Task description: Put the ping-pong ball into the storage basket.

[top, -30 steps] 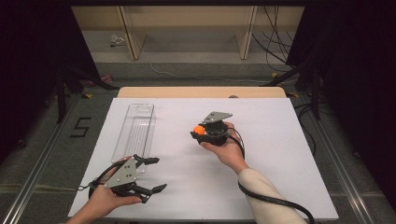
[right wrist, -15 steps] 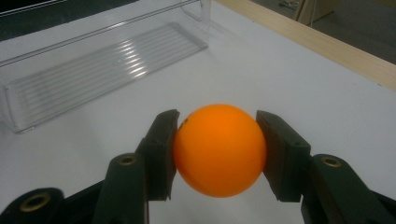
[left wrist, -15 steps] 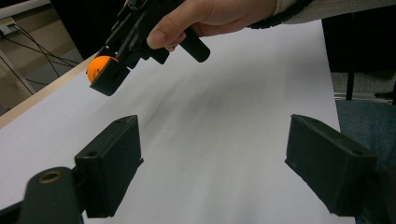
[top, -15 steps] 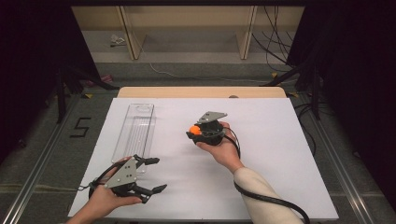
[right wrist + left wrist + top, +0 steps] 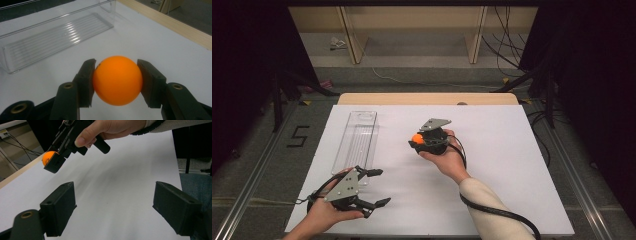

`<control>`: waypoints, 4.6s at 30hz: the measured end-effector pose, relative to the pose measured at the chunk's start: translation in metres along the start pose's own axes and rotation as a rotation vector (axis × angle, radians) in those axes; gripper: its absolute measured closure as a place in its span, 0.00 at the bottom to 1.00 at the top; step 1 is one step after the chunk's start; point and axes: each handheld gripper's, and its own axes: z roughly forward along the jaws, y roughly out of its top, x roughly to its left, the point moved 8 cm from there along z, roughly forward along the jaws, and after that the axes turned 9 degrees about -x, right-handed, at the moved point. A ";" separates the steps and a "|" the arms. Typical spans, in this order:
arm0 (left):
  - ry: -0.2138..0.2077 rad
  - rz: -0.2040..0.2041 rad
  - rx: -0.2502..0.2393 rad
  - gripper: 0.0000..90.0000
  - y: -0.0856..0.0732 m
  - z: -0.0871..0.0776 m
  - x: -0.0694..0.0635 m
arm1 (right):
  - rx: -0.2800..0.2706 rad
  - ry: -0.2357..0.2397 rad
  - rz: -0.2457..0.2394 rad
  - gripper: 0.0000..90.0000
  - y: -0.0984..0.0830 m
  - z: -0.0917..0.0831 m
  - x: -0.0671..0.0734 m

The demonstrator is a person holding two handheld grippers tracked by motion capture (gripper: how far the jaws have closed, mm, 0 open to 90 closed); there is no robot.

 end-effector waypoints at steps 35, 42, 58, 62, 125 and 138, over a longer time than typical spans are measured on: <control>-0.008 0.001 0.005 0.20 -0.001 0.001 -0.001 | 0.004 0.023 -0.019 0.57 0.013 0.014 0.011; -0.009 0.002 0.006 0.20 -0.001 0.000 -0.001 | 0.004 0.028 -0.020 0.57 0.015 0.019 0.014; -0.012 0.003 0.008 0.20 -0.001 0.001 -0.002 | 0.003 0.038 -0.028 0.57 0.021 0.026 0.019; -0.014 0.004 0.011 0.20 -0.001 0.001 -0.002 | 0.007 0.039 -0.028 0.57 0.020 0.027 0.020; -0.026 0.006 0.010 0.20 -0.001 0.001 -0.004 | 0.017 0.054 -0.064 0.57 0.048 0.051 0.033; -0.033 0.014 0.019 0.20 -0.002 0.002 -0.005 | 0.018 0.060 -0.066 0.57 0.050 0.057 0.035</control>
